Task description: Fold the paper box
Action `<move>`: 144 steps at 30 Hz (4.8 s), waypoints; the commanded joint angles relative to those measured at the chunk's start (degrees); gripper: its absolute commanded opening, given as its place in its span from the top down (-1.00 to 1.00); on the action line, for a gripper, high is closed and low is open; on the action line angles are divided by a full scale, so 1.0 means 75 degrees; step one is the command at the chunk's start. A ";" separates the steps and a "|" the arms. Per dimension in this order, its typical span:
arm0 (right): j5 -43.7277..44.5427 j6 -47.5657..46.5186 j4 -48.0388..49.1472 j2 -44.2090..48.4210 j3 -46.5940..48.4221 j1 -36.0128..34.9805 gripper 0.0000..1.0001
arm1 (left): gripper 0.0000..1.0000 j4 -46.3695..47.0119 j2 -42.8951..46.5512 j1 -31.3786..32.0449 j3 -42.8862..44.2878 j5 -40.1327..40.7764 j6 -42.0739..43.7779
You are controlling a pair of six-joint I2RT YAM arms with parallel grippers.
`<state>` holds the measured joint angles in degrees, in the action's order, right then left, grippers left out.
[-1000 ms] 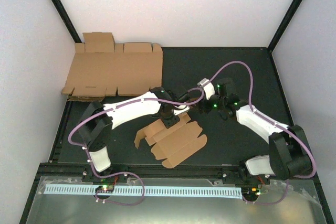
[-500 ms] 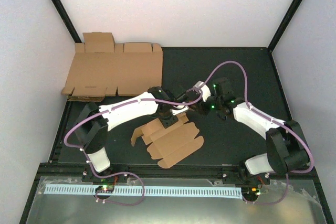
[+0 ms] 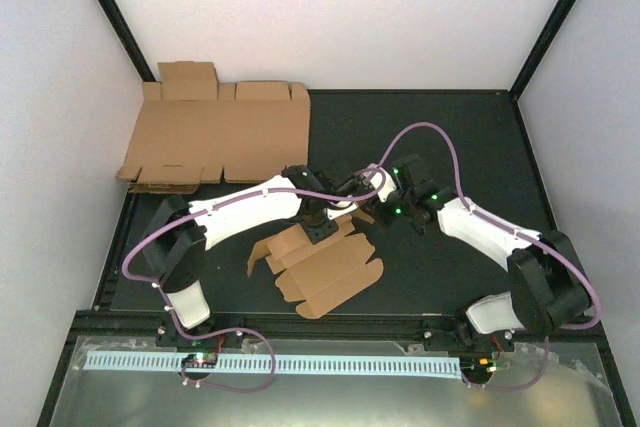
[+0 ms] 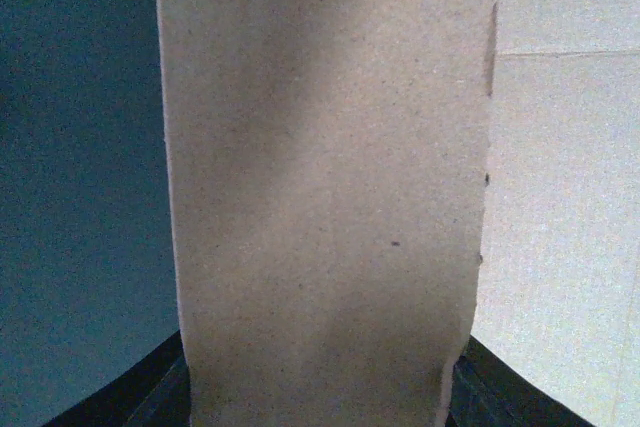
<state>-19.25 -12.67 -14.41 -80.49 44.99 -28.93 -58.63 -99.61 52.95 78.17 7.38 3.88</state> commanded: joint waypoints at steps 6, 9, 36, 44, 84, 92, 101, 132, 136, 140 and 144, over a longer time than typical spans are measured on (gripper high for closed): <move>0.0414 0.0842 -0.0354 0.0665 -0.0186 -0.0157 0.38 | 0.03 0.0122 -0.0030 0.0030 0.0043 0.0195 -0.0240; 0.0343 0.1086 -0.0620 0.0839 -0.0173 -0.0152 0.38 | 0.04 0.0150 -0.0065 0.0030 0.0097 0.0110 -0.0557; -0.1345 0.2497 -0.0103 0.1436 -0.1163 -0.0176 0.31 | 0.05 0.0718 -0.0249 0.0041 -0.0191 -0.0472 -0.1074; -0.2240 0.2845 0.1148 0.1439 -0.1849 -0.0184 0.29 | 0.05 0.0871 -0.0271 0.0059 -0.0246 -0.0879 -0.0978; -0.2773 0.4157 0.5924 0.0700 -0.3774 -0.0232 0.09 | 0.05 0.1169 -0.0229 0.0241 -0.0313 -0.2391 -0.0645; -0.2559 0.4086 0.6175 0.0408 -0.3814 -0.0419 0.09 | 0.05 0.1096 -0.0320 0.0190 -0.0162 -0.2475 -0.0864; -0.2264 0.3925 0.5921 0.0459 -0.3875 -0.0479 0.10 | 0.05 0.1245 -0.0240 0.0085 -0.0132 -0.3145 -0.0952; -0.1486 0.4527 0.7705 0.1360 -0.4815 -0.0483 0.01 | 0.10 0.1201 -0.0522 0.0512 -0.0049 -0.1021 -0.1830; -0.1604 0.4009 0.6329 0.2082 -0.4553 -0.0489 0.00 | 0.10 0.1103 -0.0511 0.0511 -0.0030 -0.0792 -0.1798; -0.1057 0.3678 0.5002 0.2978 -0.4483 -0.0485 -0.08 | 0.10 0.1080 -0.0500 0.0511 -0.0067 -0.0677 -0.1739; -0.0042 0.4092 0.4928 0.3779 -0.4781 -0.0479 -0.20 | 0.10 0.1111 -0.0488 0.0523 -0.0075 -0.0704 -0.1669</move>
<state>-28.18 17.78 26.81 -56.80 10.13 -32.40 -49.60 -102.54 56.40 75.92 0.60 -9.13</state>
